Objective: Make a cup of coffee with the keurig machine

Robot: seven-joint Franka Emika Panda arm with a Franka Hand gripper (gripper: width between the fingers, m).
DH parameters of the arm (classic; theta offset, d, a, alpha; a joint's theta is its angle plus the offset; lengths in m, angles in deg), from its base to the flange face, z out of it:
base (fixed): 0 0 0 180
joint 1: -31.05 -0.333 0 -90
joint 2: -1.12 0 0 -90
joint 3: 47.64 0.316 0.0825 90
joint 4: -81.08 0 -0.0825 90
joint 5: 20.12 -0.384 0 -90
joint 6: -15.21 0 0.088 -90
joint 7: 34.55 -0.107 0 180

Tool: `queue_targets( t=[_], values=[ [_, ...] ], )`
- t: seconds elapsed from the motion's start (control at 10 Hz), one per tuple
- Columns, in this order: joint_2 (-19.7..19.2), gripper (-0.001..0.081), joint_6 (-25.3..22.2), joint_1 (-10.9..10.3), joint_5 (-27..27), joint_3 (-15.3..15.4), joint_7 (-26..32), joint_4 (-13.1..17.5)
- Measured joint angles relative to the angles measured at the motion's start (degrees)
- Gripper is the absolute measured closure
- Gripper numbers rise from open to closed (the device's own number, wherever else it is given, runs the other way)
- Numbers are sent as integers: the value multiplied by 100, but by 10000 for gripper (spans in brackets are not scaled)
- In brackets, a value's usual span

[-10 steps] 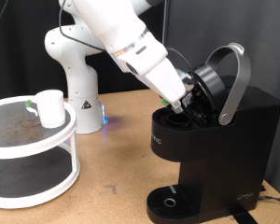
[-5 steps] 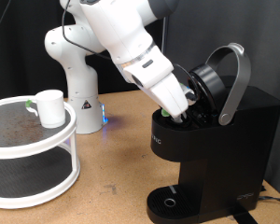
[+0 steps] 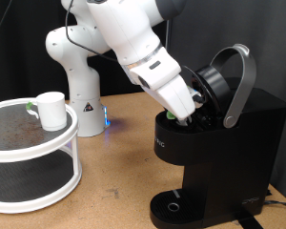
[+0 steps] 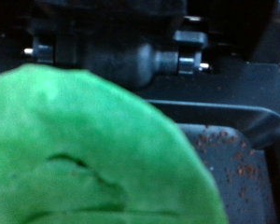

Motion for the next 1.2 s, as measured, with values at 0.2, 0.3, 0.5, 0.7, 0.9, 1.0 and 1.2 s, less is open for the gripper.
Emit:
queue_targets(
  t=[0.2, 0.3, 0.5, 0.7, 0.9, 1.0, 1.2],
  values=[
    [-10, 366, 119, 0, -18, 38, -20, 1],
    [-11, 366, 140, 0, -24, 47, -20, 1],
    [-15, 316, 140, 0, -37, 67, -27, 7],
    [-31, 138, 140, 0, -40, 71, -36, 15],
    [-48, 7, 132, 0, -65, 71, -36, 24],
    [-57, 7, 130, 0, -80, 71, -36, 32],
    [-87, -1, 130, 1, -147, 71, -86, 76]
  ],
)
